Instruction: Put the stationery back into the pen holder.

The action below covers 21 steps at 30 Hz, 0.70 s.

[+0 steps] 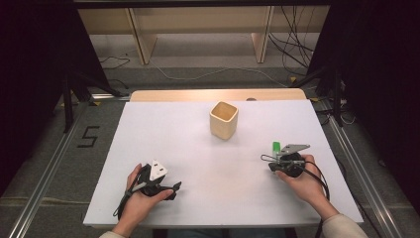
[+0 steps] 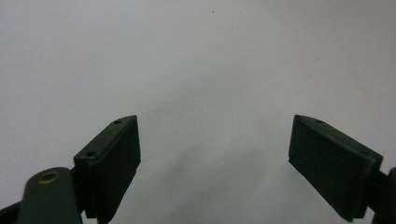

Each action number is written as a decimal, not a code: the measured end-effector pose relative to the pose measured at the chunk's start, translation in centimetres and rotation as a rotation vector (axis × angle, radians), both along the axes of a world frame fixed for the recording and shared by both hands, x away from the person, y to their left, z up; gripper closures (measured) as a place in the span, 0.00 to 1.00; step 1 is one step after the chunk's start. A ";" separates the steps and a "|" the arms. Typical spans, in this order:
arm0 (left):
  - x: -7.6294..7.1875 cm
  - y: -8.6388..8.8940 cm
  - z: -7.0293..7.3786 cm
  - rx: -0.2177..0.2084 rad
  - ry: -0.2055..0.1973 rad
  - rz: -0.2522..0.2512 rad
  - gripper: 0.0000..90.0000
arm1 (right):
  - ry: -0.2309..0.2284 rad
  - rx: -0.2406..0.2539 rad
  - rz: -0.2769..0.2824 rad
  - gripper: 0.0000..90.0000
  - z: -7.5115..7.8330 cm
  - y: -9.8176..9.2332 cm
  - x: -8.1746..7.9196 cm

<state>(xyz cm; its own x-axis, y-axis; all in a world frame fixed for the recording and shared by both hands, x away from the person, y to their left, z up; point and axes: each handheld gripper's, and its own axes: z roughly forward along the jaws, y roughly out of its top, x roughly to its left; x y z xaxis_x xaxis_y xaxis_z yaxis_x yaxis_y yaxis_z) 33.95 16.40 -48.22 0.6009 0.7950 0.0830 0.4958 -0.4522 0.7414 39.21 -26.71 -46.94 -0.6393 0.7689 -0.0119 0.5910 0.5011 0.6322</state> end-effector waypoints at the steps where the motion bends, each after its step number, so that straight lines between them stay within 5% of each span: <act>1: 0.0 0.0 0.0 0.000 0.000 0.000 0.18 | 0.002 0.000 -0.001 1.00 0.0 0.0 0.0; 21: 0.0 0.1 0.0 0.002 0.000 0.001 0.18 | 0.012 -0.016 -0.003 1.00 0.1 -0.4 -0.1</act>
